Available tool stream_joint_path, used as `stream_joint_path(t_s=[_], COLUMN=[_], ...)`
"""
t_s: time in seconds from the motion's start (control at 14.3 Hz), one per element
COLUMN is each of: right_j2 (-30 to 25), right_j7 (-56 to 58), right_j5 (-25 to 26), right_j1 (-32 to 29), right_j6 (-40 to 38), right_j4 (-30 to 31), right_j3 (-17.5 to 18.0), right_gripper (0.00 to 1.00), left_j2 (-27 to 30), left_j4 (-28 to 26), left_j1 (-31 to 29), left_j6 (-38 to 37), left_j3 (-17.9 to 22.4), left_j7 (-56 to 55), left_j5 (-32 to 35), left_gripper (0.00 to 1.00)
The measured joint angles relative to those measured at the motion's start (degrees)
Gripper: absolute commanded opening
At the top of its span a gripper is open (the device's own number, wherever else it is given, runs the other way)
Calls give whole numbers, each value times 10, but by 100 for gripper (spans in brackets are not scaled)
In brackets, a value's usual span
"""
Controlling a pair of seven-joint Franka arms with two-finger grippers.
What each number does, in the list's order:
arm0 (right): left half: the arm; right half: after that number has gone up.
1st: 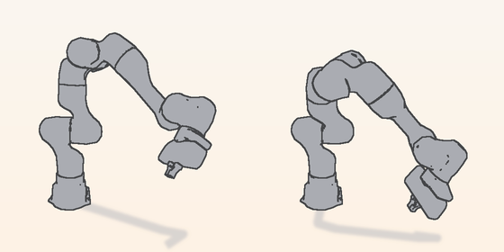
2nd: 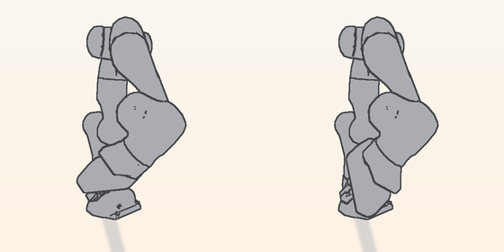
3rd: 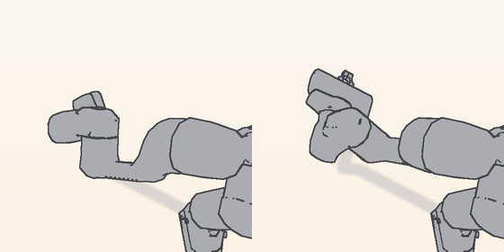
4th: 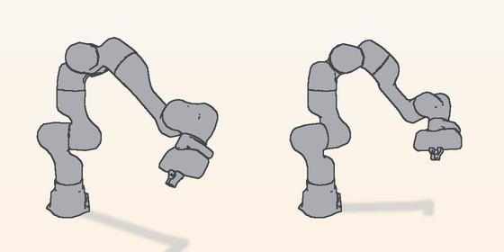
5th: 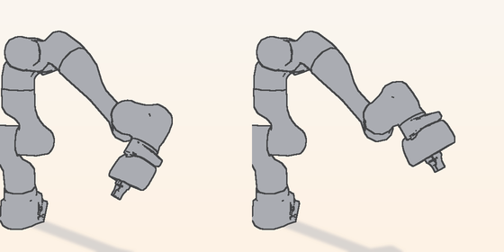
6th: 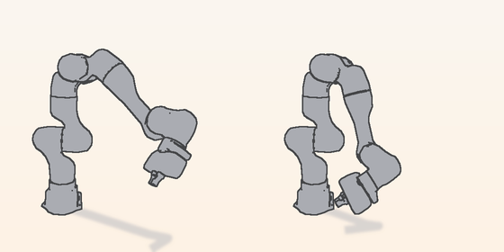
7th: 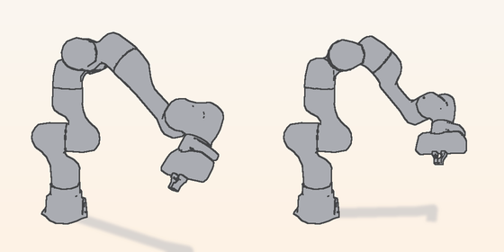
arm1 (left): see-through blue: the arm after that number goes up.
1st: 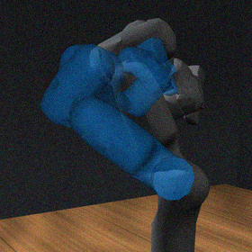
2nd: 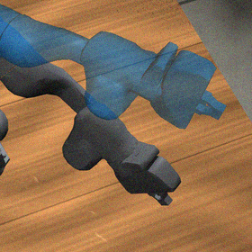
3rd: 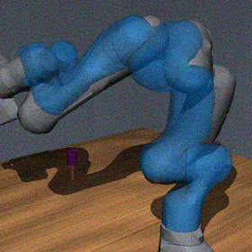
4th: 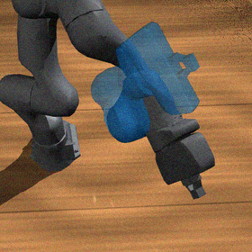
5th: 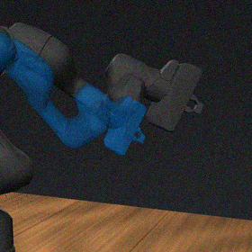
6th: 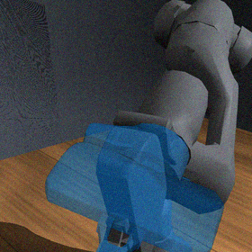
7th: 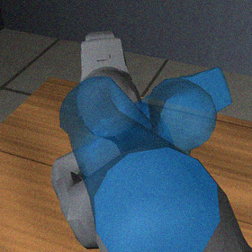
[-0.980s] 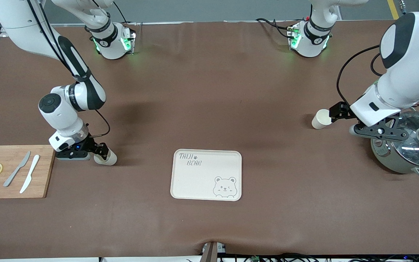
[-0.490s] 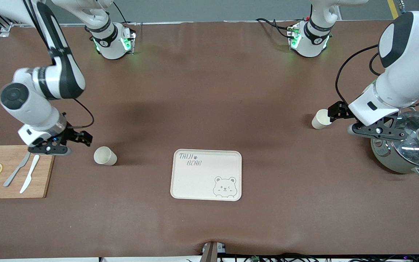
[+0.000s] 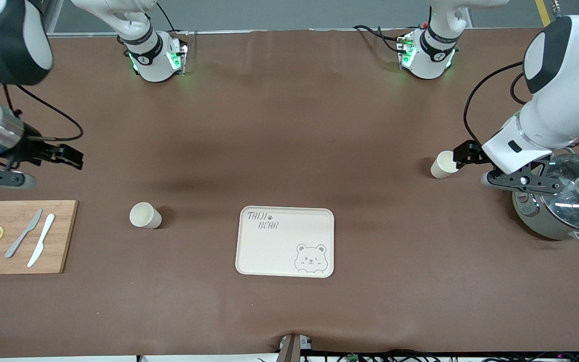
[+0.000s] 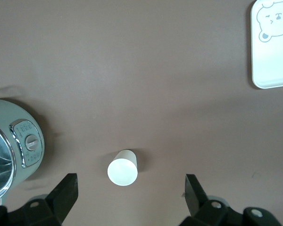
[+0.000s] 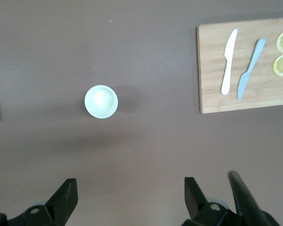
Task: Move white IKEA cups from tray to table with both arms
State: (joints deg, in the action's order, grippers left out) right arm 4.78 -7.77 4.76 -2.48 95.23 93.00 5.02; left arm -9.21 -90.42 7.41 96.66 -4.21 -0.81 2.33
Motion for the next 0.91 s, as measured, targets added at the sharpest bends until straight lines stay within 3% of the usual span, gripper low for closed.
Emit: stream_joint_path(t_s=[0.63, 0.91], right_j2=[-15, -16], right_j7=[72, 73], right_j5=[0, -1], right_j1=[-22, -23], right_j6=[-14, -61], right_j4=[-40, -79], right_j3=[-12, -10], right_gripper=[100, 100], left_j2=[0, -1], left_j4=[0, 0], left_j1=[0, 0], left_j6=[0, 0], left_j3=[0, 0], left_j7=[0, 0], left_j5=[0, 0], left_gripper=[100, 100])
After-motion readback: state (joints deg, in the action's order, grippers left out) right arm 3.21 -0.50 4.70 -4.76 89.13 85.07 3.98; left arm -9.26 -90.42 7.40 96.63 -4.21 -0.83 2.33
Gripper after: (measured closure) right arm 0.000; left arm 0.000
